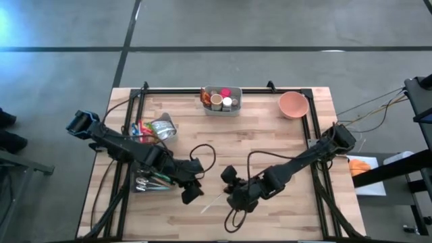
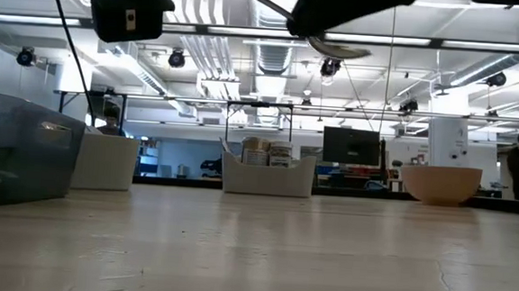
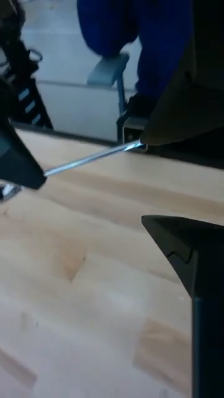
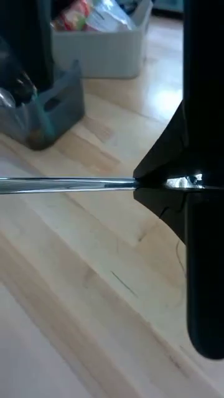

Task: Pick & Place Food Item
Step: Put the silver spoon into the black bin

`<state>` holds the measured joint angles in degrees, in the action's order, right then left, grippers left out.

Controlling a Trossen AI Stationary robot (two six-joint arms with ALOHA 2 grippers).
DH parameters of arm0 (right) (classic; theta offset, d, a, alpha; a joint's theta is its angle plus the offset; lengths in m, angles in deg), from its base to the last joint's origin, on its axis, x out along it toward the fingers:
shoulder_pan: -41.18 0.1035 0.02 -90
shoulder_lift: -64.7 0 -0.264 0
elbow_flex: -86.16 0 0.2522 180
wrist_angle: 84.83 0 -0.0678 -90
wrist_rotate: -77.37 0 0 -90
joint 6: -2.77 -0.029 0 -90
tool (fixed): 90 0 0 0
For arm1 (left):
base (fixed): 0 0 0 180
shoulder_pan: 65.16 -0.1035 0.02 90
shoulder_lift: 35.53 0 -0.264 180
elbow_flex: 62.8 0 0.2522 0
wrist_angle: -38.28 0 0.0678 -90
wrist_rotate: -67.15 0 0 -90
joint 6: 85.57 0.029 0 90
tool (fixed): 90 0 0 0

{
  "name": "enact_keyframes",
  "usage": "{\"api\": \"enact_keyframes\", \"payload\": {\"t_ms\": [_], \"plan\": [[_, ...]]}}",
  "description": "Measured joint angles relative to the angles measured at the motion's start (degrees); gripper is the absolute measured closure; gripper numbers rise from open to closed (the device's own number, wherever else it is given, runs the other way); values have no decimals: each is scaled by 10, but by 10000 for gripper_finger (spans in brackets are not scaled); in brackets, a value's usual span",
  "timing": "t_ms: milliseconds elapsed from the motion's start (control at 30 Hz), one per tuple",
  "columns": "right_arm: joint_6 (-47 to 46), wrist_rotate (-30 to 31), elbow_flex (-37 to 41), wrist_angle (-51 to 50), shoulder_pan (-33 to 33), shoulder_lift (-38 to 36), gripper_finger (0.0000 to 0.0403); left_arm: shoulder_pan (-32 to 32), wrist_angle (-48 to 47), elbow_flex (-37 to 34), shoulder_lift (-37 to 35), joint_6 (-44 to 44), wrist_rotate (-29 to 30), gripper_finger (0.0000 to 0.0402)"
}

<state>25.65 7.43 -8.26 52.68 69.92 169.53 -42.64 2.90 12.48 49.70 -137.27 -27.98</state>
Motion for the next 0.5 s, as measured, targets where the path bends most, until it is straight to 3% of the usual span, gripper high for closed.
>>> {"api": "enact_keyframes", "payload": {"t_ms": [500], "plan": [[77, 27, -52, -15, -29, 2, 392, -2, 32, 0, 0, 8, -59, 202]]}}
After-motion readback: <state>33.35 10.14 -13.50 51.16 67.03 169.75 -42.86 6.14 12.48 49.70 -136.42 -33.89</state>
